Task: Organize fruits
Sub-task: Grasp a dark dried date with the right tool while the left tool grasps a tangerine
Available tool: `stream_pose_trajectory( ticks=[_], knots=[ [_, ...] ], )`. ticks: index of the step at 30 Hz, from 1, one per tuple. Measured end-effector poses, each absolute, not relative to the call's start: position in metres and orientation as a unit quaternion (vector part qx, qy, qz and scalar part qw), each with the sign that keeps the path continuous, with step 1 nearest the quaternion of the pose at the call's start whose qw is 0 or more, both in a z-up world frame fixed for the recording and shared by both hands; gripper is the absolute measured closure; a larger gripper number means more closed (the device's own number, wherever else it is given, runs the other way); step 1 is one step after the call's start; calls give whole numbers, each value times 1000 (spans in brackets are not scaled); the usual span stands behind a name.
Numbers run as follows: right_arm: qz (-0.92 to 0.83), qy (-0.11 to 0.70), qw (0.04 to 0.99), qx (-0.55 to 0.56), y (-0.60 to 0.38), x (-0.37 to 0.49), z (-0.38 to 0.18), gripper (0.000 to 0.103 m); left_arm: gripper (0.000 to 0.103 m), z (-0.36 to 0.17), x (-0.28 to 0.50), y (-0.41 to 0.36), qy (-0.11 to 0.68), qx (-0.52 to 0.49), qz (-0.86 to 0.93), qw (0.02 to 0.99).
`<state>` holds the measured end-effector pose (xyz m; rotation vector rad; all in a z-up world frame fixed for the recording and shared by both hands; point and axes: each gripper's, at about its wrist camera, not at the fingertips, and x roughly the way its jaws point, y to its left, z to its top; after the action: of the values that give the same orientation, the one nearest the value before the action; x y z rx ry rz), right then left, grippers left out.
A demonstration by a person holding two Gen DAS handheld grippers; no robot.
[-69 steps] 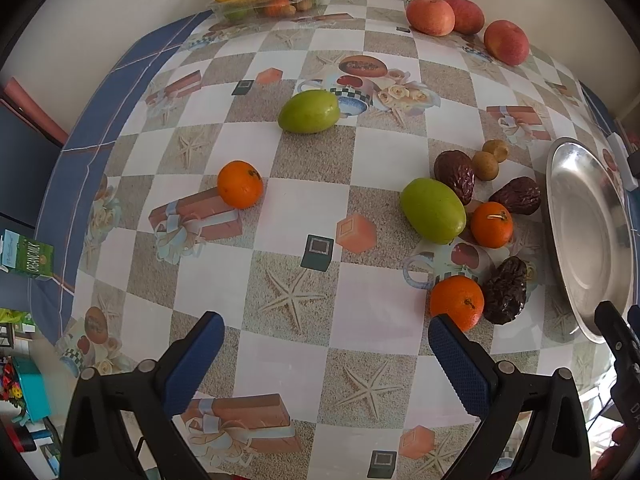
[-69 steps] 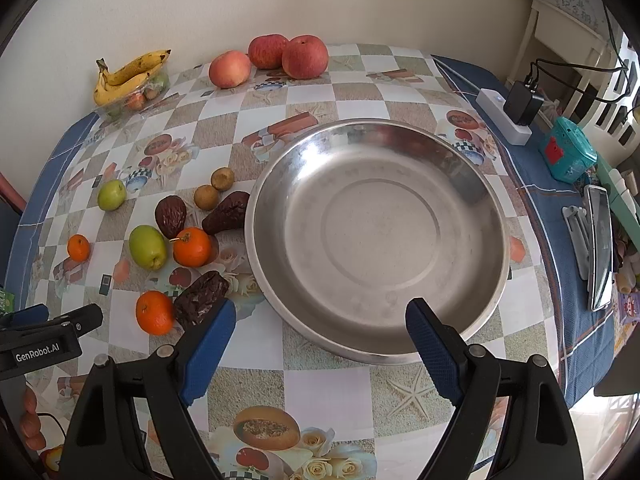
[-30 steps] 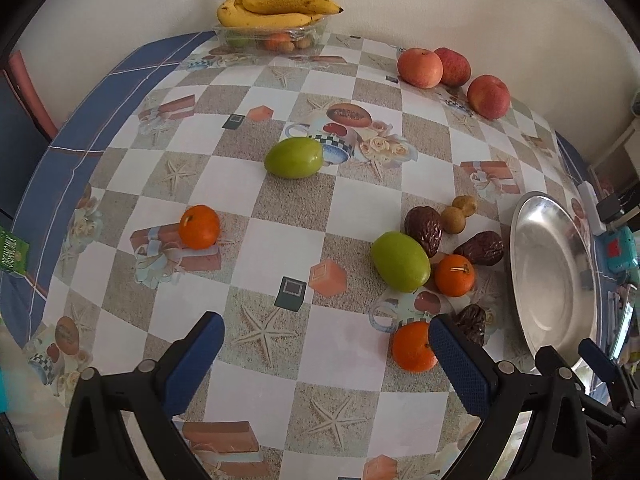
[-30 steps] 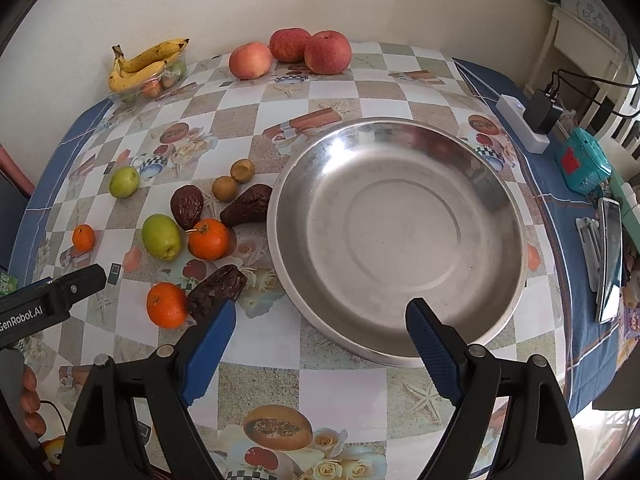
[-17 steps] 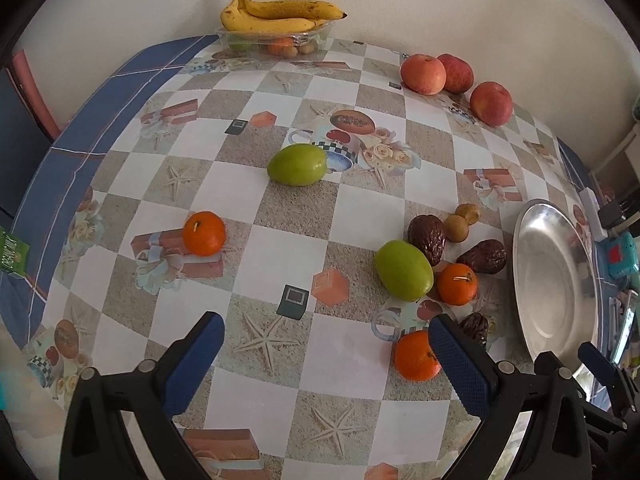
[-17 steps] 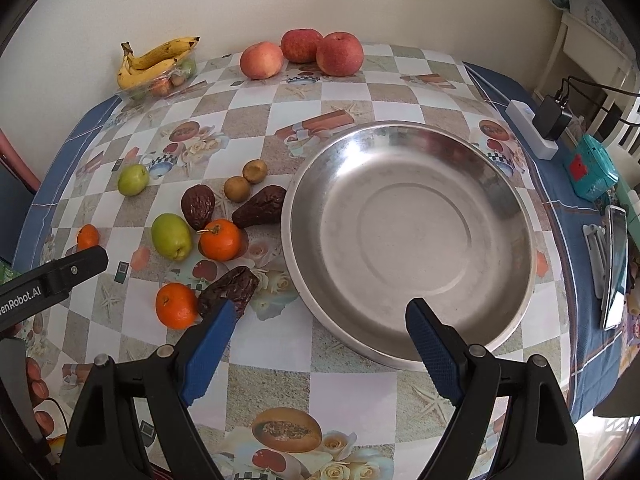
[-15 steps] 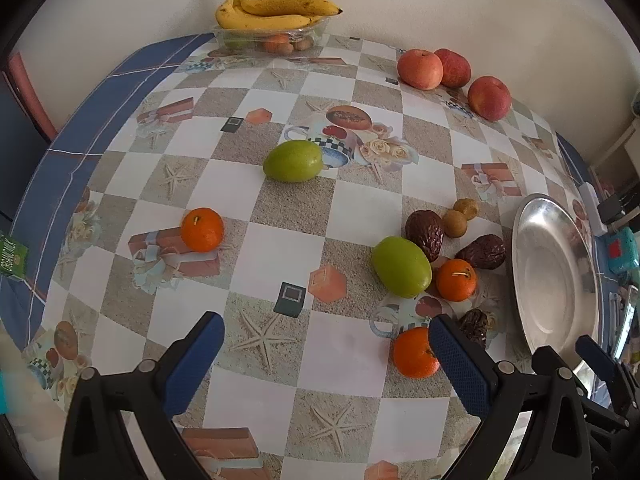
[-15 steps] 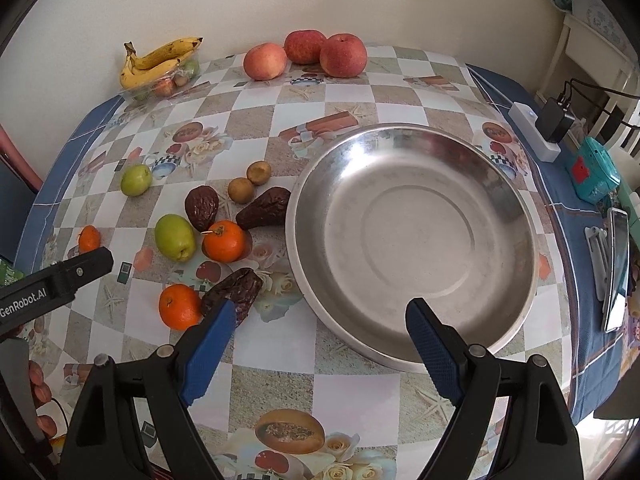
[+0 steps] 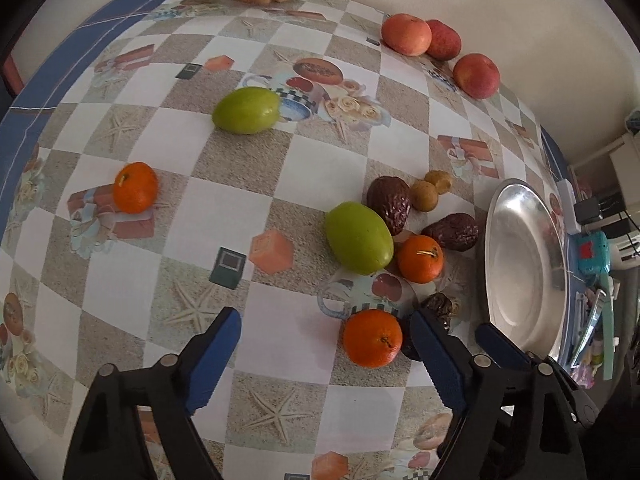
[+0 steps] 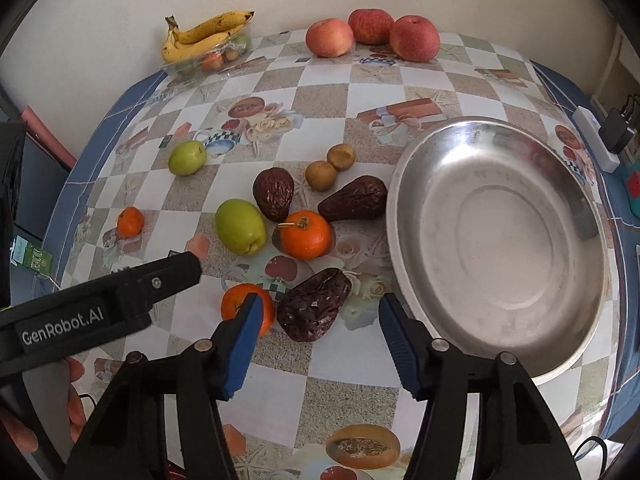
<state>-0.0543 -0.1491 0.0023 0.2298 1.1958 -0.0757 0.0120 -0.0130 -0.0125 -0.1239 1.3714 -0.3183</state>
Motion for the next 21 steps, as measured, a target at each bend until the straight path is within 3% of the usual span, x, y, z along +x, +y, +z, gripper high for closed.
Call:
stream_pose_trajectory(
  ticks=[2, 7, 15, 21],
  knots=[
    [-32, 570, 815, 102, -146, -51, -2, 51, 22, -17, 13, -19, 638, -55, -152, 753],
    [-33, 587, 804, 93, -143, -45, -13, 56, 32, -30, 13, -30, 662, -51, -160, 730],
    [-30, 599, 795, 94, -143, -42, -24, 63, 62, -47, 15, -32, 694, -114, -174, 689],
    [-29, 599, 796, 82, -141, -42, -23, 64, 62, -46, 15, -26, 693, -123, -157, 693]
  ],
)
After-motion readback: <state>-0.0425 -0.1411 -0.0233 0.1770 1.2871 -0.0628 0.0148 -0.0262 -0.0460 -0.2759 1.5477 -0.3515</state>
